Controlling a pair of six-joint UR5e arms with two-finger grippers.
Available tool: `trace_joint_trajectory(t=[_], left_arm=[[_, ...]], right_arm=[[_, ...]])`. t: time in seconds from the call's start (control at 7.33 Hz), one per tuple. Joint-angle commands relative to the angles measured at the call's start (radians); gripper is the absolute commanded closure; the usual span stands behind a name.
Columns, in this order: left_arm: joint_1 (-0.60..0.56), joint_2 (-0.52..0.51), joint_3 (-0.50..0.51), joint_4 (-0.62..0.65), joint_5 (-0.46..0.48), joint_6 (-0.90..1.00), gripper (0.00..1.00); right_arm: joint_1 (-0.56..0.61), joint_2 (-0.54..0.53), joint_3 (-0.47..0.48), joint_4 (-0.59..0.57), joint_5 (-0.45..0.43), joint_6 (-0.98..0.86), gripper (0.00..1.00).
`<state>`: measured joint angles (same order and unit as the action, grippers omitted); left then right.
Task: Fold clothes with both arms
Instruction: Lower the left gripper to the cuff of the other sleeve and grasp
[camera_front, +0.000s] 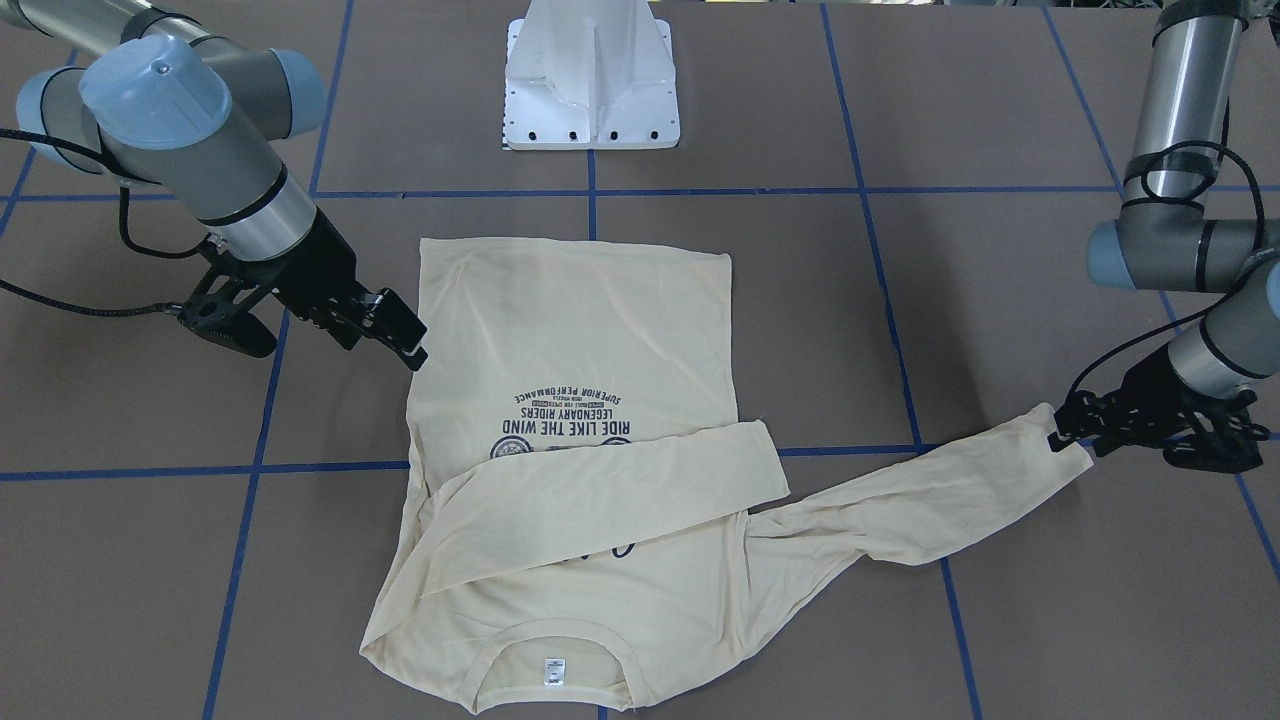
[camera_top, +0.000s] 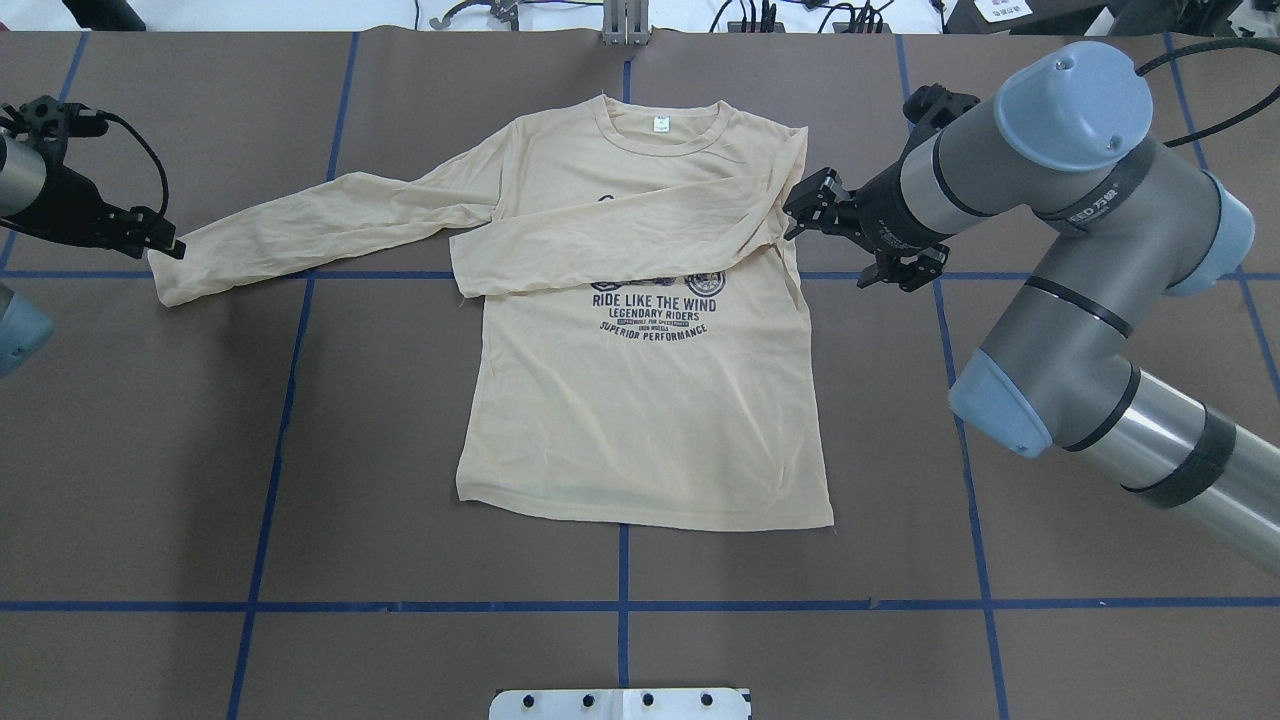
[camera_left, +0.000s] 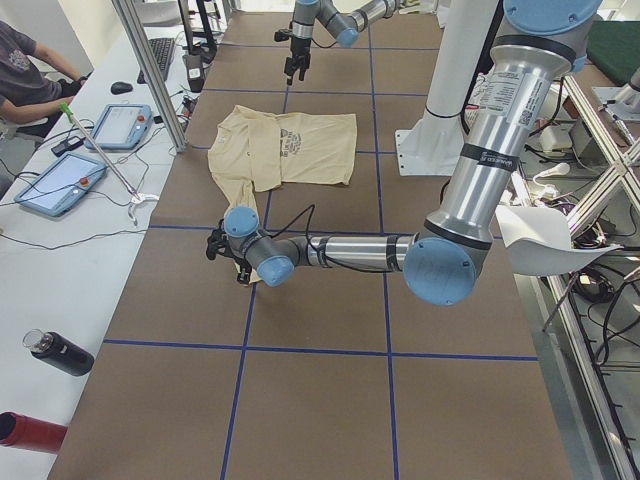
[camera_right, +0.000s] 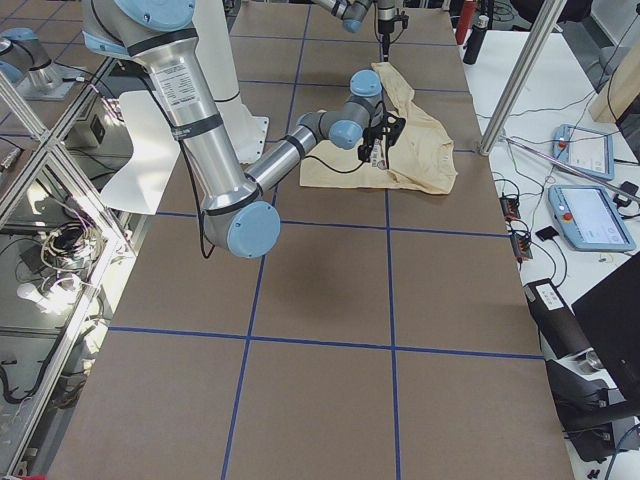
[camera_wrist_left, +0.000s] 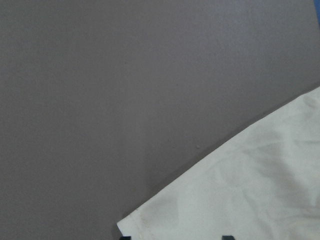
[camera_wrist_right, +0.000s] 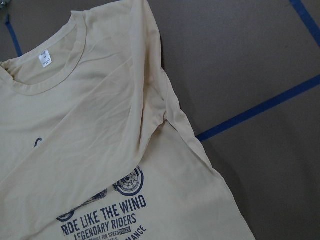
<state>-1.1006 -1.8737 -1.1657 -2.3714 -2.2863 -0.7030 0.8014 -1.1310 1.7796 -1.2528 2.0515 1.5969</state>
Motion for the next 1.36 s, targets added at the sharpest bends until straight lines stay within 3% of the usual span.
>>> trace_joint_trajectory(t=[0.0, 0.82, 1.23], left_arm=[[0.007, 0.010, 0.012, -0.018, 0.001, 0.014, 0.41], [-0.037, -0.005, 0.046, -0.020, 0.004, 0.045, 0.47], [-0.036, -0.028, 0.061, -0.017, 0.050, 0.037, 0.47]], right_arm=[[-0.002, 0.000, 0.003, 0.001, -0.011, 0.002, 0.01], [-0.005, 0.008, 0.004, 0.001, -0.037, 0.009, 0.00], [-0.005, 0.004, 0.004, 0.000, -0.036, 0.009, 0.01]])
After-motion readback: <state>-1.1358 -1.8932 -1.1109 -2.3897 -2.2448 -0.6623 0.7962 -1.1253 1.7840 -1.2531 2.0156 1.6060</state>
